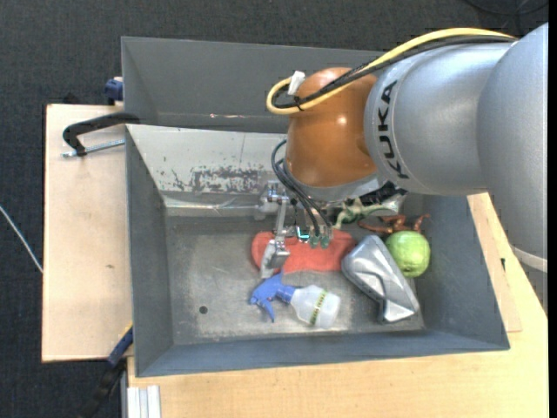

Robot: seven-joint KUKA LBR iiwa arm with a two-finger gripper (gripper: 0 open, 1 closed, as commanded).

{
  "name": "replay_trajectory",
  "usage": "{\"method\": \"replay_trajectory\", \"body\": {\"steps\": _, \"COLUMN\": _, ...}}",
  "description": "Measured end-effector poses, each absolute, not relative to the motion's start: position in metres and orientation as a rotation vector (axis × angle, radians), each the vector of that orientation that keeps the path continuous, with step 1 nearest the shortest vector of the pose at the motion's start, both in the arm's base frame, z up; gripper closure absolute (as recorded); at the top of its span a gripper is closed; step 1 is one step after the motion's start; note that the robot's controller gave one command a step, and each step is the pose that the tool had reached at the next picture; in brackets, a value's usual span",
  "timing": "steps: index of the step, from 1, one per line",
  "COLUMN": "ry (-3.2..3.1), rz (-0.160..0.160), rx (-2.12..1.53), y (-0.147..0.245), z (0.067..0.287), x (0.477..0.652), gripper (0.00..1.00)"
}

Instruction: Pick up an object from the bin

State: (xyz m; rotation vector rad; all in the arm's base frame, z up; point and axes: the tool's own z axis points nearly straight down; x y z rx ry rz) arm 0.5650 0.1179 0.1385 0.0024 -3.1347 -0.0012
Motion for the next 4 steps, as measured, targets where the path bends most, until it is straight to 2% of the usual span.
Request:
{"method": "replay_trajectory", "body": {"steps": 1, "ry": -3.141, "rz": -0.002, "rx": 0.001, "y": 0.117, "z": 0.142, "x": 0.566, "gripper": 0.00}}
{"method": "replay_trajectory", "body": {"steps": 2, "ry": -3.147, "rz": -0.007, "rx": 0.123, "y": 0.102, "z": 0.121, "x": 0.573, "gripper": 0.00}}
{"method": "replay_trajectory", "body": {"steps": 3, "ry": -3.117, "rz": -0.003, "rx": 0.431, "y": 0.072, "z": 0.096, "x": 0.587, "gripper": 1.00}}
{"method": "replay_trajectory", "body": {"steps": 4, "ry": -3.117, "rz": -0.003, "rx": 0.431, "y": 0.072, "z": 0.096, "x": 0.587, "gripper": 0.00}}
